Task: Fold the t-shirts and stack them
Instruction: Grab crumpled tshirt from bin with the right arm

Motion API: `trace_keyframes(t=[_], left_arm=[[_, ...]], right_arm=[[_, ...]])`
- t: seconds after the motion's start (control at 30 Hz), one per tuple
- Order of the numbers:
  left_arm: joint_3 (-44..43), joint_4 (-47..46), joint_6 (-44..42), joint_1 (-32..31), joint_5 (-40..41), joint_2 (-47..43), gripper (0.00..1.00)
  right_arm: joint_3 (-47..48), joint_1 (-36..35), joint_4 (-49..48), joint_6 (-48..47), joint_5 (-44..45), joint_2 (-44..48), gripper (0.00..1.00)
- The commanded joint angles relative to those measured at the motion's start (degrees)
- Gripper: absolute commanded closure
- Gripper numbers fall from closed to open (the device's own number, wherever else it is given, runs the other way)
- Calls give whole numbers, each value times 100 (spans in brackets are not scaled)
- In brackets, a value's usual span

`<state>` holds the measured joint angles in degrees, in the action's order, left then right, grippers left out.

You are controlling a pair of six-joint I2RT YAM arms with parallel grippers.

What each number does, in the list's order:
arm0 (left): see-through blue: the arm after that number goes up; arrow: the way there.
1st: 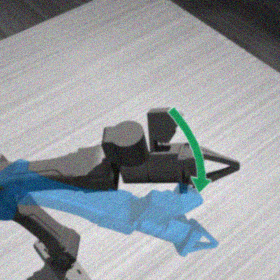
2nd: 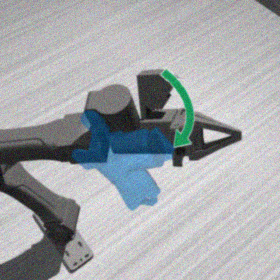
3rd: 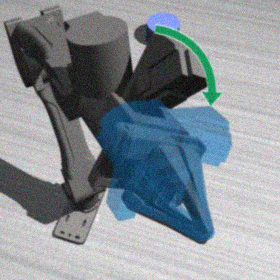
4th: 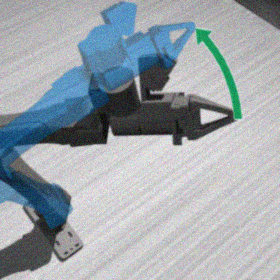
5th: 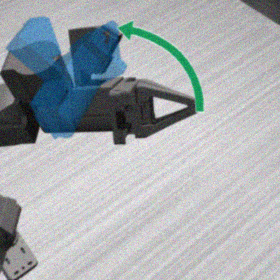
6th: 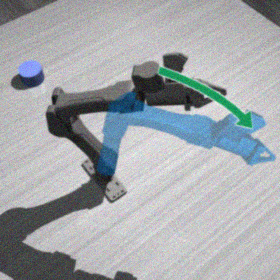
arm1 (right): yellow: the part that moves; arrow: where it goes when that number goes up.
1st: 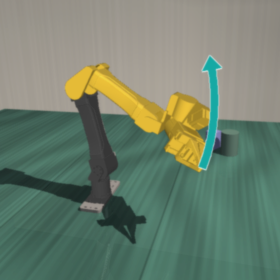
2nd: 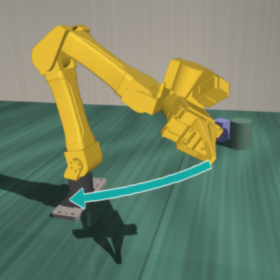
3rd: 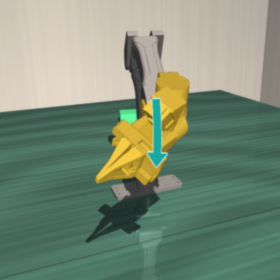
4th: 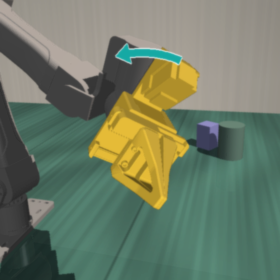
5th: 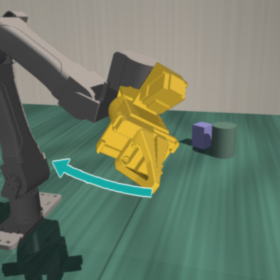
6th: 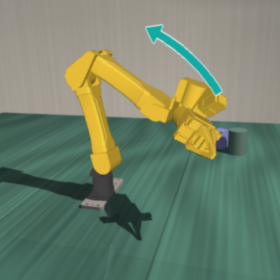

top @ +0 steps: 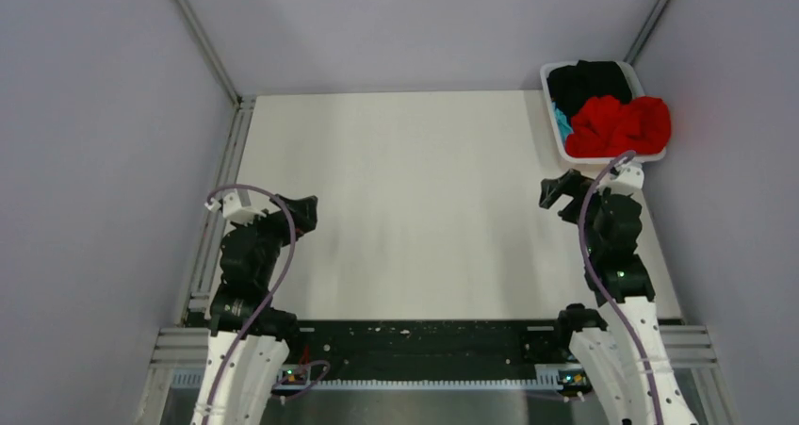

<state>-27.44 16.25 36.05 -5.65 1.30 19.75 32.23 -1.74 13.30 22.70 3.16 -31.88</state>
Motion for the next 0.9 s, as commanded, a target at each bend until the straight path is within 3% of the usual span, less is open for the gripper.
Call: trace_keyframes(t=[0.0,0.17,0.4,0.6,0.8,0.87], left_arm=[[30,-544,26,20,-99,45,1],[184,-1238,110,20,-97,273,1],[66,-1539,-38,20,31,1015,1],[63,-1579,-117,20,219,1350,1],[9,-1541,-156,26,383,1517,1],[19,-1546,-160,20,411,1532,1]], right_arm=[[533,-14,-184,-6,43,-270,1],[1207,102,-739,-477,541,-1264,1],[3548,1614,-74,-230,354,-4206,1],[4829,2158,42,-308,-17,-5994,3],[5589,2281,143,-261,192,-7351,12],[5654,2372,110,-193,-92,-7734,23]])
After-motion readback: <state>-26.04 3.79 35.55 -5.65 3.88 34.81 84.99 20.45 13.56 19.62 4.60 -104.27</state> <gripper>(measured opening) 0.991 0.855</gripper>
